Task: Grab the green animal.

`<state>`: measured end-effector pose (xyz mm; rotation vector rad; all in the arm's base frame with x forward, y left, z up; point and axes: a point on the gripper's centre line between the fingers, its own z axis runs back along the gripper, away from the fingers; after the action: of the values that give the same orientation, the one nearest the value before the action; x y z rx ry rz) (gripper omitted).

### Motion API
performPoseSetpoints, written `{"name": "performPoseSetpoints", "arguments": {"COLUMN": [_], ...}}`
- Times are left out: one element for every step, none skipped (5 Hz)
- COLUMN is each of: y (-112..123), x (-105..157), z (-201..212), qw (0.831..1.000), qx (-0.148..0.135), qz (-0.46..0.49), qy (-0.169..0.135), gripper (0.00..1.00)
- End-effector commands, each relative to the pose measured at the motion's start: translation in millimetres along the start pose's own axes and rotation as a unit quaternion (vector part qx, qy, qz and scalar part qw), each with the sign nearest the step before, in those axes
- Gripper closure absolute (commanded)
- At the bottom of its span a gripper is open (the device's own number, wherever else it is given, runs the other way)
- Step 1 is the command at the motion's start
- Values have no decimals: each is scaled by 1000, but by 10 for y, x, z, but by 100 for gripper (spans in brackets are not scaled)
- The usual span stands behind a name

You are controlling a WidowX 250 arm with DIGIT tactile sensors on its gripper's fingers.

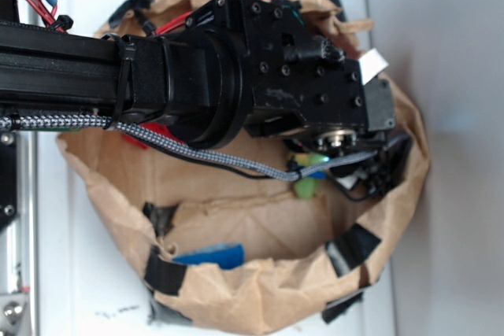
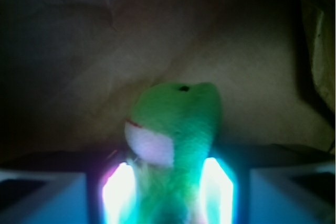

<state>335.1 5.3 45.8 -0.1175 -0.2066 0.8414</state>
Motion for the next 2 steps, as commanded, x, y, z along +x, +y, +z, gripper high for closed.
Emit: {"name": "performPoseSetpoints", "arguments": {"y": [125, 272], "x": [145, 138], "z": [570, 857], "qw": [999, 997], "qx": [-49, -62], "qz": [-7, -25], "qy": [13, 36], "gripper": [100, 100]}}
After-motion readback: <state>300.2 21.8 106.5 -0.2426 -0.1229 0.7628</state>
